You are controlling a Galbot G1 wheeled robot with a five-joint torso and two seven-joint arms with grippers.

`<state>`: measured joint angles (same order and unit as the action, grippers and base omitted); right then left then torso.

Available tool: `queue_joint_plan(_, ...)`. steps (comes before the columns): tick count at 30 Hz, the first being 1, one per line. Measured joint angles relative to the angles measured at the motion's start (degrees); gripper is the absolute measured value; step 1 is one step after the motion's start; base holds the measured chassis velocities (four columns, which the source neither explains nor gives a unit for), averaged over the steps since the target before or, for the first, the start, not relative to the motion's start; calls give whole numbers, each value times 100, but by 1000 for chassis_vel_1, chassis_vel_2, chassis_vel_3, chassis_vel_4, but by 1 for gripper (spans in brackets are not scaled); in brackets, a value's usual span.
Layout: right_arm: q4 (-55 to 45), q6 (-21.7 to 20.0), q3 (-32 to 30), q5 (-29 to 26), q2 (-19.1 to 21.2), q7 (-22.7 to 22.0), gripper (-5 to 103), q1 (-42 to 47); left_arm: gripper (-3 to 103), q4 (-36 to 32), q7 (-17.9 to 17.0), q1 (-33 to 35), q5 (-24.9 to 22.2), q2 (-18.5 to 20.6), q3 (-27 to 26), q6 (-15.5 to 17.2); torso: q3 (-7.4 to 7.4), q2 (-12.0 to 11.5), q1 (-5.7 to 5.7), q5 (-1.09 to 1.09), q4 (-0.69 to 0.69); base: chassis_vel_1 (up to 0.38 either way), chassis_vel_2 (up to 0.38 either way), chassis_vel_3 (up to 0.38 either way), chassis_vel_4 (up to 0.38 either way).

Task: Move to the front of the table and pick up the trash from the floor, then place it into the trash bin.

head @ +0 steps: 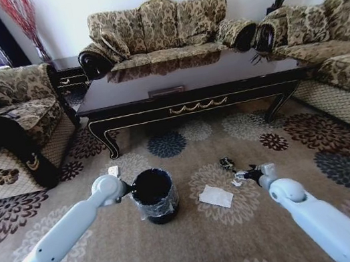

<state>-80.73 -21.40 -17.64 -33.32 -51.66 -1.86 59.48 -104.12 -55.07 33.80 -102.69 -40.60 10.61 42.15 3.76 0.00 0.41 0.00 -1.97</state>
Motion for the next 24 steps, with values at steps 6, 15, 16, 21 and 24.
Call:
queue_joint_plan(6, 763, 151, 325, 187, -197, 92, 100, -313, 4, 2, 1, 39, 20, -31, -2, 0, 0, 0, 0, 0, 1, 0, 0, 0, 0)
queue_joint_plan(15, 1697, 452, 738, 605, -456, 230, 100, -655, 4, 36, -21, -72, 26, -217, 220, -2, 0, 0, 0, 0, 0, 0, 0, 0, 0)
queue_joint_plan(16, 1811, 481, 783, 641, -493, 240, 100, -705, 4, 28, -29, -77, 28, -228, 246, -1, 0, 0, 0, 0, 0, 0, 0, 0, 0)
queue_joint_plan(21, 2340, 711, 979, 782, -672, 315, 100, -1020, 4, 23, -41, -116, 49, -238, 321, -1, 0, 0, 0, 1, 3, 0, 0, 0, 0)
queue_joint_plan(24, 2552, 769, 1038, 800, -754, 320, 100, -1192, 4, 24, -41, -150, 50, -235, 359, -2, 0, 0, 0, 1, 3, 0, 0, 0, 0)
